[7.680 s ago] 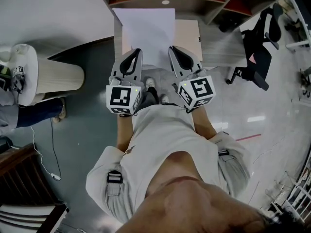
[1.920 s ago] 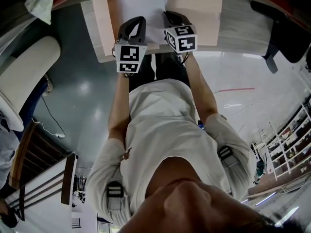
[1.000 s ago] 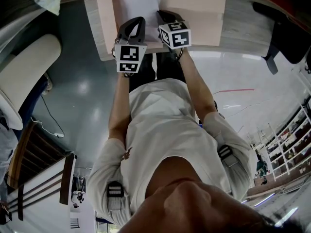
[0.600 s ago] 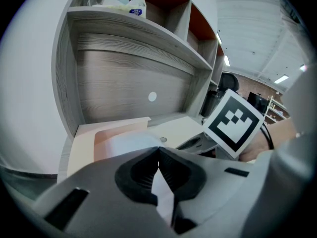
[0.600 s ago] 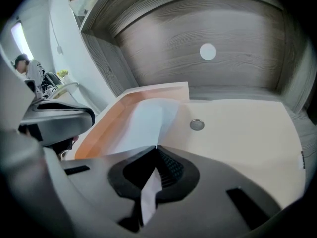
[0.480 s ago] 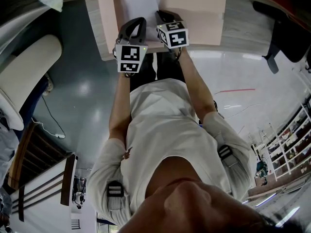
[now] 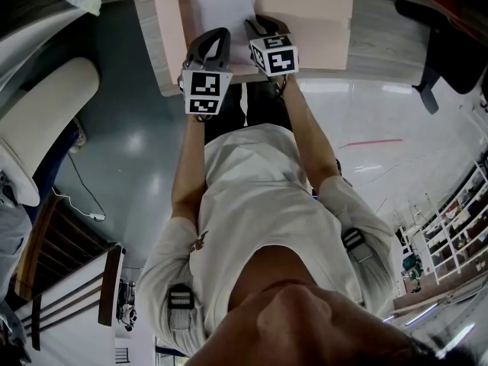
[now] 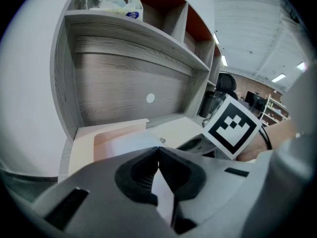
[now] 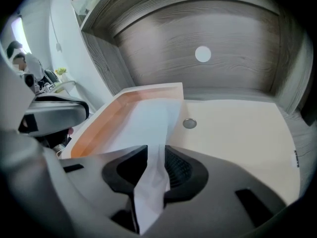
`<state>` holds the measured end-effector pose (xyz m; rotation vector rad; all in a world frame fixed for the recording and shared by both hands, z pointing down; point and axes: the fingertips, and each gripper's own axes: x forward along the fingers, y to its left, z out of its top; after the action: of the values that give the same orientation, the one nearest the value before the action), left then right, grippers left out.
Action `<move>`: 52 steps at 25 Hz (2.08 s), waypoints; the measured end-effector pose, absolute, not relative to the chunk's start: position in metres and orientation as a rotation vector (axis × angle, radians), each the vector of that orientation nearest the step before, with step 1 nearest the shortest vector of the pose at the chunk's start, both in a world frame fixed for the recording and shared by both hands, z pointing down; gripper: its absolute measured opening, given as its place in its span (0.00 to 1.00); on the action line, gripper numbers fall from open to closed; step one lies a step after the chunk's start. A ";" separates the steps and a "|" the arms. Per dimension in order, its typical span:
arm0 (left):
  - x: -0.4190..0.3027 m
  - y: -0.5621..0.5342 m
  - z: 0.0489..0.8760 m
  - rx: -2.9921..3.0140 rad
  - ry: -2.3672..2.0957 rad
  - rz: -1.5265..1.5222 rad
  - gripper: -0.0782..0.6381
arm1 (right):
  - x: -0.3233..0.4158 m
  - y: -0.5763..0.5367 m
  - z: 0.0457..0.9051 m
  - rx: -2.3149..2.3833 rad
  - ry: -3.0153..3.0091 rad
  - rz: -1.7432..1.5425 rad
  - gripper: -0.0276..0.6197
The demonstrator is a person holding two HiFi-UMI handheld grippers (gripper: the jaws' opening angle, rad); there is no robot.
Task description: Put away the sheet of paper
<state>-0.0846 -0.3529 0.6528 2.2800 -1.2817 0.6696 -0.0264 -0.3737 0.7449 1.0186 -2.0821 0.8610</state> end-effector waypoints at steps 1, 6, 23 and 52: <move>-0.085 -0.353 0.652 2.282 -1.281 0.671 0.14 | -0.025 -0.374 0.744 1.022 -2.082 0.857 0.24; -0.085 -0.353 0.648 2.293 -1.275 0.663 0.14 | -0.019 -0.375 0.740 1.045 -2.075 0.830 0.28; -0.084 -0.352 0.635 2.343 -1.259 0.637 0.14 | -0.014 -0.374 0.698 1.122 -2.146 0.723 0.25; -0.137 -0.344 0.443 2.591 -1.450 0.308 0.14 | -0.045 -0.347 0.448 1.268 -2.510 0.202 0.10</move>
<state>-0.1366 -0.3436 0.4434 2.5911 -1.4501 0.3084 -0.0454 -0.3467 0.4483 1.2684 -2.5103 0.2021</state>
